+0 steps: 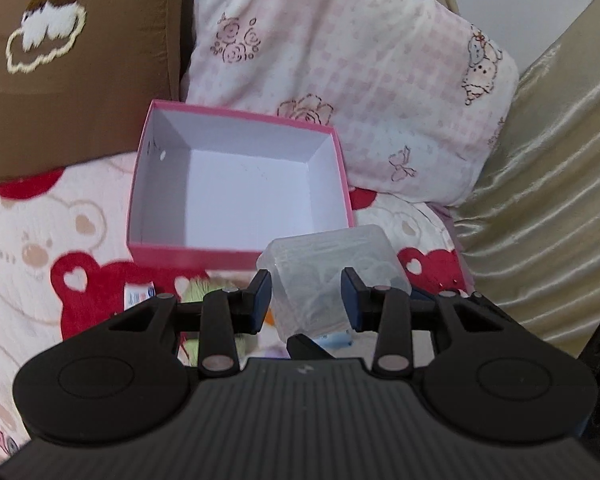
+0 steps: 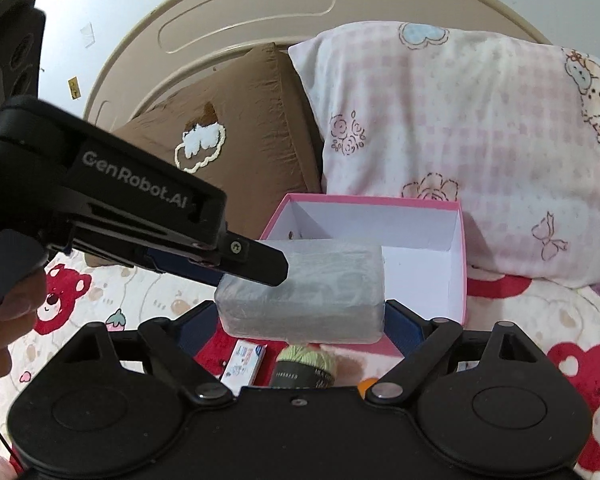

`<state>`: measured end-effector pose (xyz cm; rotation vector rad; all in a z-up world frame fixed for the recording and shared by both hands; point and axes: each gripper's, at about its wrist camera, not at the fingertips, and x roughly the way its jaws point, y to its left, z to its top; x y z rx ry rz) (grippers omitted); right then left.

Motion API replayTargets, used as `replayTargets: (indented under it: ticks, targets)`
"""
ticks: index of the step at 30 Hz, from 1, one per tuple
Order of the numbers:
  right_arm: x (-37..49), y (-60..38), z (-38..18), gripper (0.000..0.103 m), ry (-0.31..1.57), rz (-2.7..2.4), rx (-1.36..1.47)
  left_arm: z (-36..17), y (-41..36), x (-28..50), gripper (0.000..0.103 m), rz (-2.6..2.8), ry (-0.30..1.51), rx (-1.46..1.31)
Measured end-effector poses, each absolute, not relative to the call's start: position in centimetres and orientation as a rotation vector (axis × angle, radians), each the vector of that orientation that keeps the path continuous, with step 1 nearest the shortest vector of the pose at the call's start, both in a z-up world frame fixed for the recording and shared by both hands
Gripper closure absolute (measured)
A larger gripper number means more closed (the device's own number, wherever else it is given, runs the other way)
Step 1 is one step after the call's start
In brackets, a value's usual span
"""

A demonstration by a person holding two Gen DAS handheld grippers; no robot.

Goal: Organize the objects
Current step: 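Lift the held floss-pick box and carry it over the pink box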

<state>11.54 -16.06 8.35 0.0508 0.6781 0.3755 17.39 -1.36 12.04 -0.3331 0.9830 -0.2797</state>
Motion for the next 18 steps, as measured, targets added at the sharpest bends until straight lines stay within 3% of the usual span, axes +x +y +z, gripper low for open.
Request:
replayTargets:
  ticks: [3,4,5,18]
  targets:
    - [13.3,-16.2,8.2,0.017,0.688,0.375,0.035,12.3,-1.6,19.3,0.065,-0.232,0.96,-0.299]
    - [13.9,-16.3,8.3,0.031,0.685,0.377,0.023,12.3,-1.5,20.0,0.065,-0.23,0.95,-0.292]
    - [14.5,-16.5,8.3,0.038,0.686,0.377,0.021,12.2,-1.3,20.7,0.066,-0.246,0.946,-0.313]
    - [22.5,-16.5,5.0,0.041,0.712,0.404,0.027,5.8,1.0,28.1,0.065,-0.241,0.918,-0.384]
